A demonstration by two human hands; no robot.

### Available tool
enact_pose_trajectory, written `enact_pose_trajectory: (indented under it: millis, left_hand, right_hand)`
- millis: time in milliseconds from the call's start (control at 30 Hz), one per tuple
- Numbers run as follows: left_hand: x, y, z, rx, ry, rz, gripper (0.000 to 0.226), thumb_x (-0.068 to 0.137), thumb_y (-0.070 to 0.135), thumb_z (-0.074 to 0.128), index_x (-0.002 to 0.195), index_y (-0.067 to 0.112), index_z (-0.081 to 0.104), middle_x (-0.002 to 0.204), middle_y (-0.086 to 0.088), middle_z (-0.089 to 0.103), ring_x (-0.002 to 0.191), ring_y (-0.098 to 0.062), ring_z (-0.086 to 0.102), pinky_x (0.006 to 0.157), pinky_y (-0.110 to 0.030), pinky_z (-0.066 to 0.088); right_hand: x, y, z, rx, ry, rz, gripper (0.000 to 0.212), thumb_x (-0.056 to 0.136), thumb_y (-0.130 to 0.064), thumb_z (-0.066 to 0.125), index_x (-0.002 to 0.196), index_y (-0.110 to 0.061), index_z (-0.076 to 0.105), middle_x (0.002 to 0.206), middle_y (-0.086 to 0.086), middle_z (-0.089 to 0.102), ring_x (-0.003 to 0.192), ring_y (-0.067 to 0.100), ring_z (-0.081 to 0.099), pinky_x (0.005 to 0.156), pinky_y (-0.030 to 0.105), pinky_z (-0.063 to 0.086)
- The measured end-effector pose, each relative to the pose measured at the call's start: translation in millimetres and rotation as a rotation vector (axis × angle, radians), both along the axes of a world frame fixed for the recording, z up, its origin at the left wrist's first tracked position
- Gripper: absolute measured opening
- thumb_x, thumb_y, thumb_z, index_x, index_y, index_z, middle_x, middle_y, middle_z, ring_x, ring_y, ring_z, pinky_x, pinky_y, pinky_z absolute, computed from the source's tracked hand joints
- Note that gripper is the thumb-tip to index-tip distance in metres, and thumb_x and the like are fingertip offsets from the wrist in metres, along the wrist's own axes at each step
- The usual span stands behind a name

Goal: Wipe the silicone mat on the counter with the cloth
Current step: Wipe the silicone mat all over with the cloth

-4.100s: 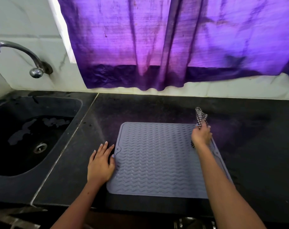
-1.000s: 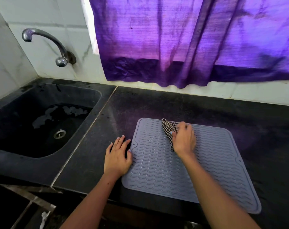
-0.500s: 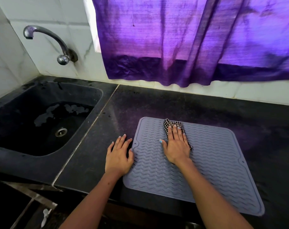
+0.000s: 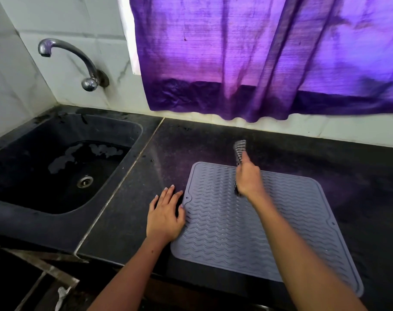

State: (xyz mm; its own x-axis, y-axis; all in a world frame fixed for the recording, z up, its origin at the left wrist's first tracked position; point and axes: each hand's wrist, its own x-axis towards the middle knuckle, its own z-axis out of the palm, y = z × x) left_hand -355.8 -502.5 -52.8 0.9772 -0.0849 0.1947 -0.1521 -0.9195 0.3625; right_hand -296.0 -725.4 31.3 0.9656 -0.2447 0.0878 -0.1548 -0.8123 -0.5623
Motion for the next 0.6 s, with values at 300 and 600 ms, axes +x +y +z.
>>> enact_pose_trajectory:
  millis: [300,600]
  left_hand:
    - [-0.3,-0.1,-0.5,0.000,-0.001,0.007,0.066,0.083,0.048,0.013,0.137,0.026,0.042,0.152,0.001,0.029,0.142,-0.013,0.020,0.115,-0.034,0.008]
    - [-1.3,0.2,1.7,0.000,0.018,-0.009,0.069,0.082,0.049,0.008,0.139,0.026,0.039,0.153,0.001,0.026,0.143,-0.013,0.017,0.115,-0.034,0.006]
  right_hand:
    - [-14.9,43.5,-64.8,-0.425,0.157,0.235,0.057,0.101,-0.024,0.025,0.148,-0.005,0.000,0.158,0.011,0.002,0.146,0.021,0.000,0.118,0.032,-0.003]
    - [19.1,12.1,-18.0,0.393,0.214,0.090,0.036,0.096,-0.021,0.044,0.131,-0.015,0.052,0.125,0.012,0.060,0.119,0.032,0.053,0.100,0.039,0.041]
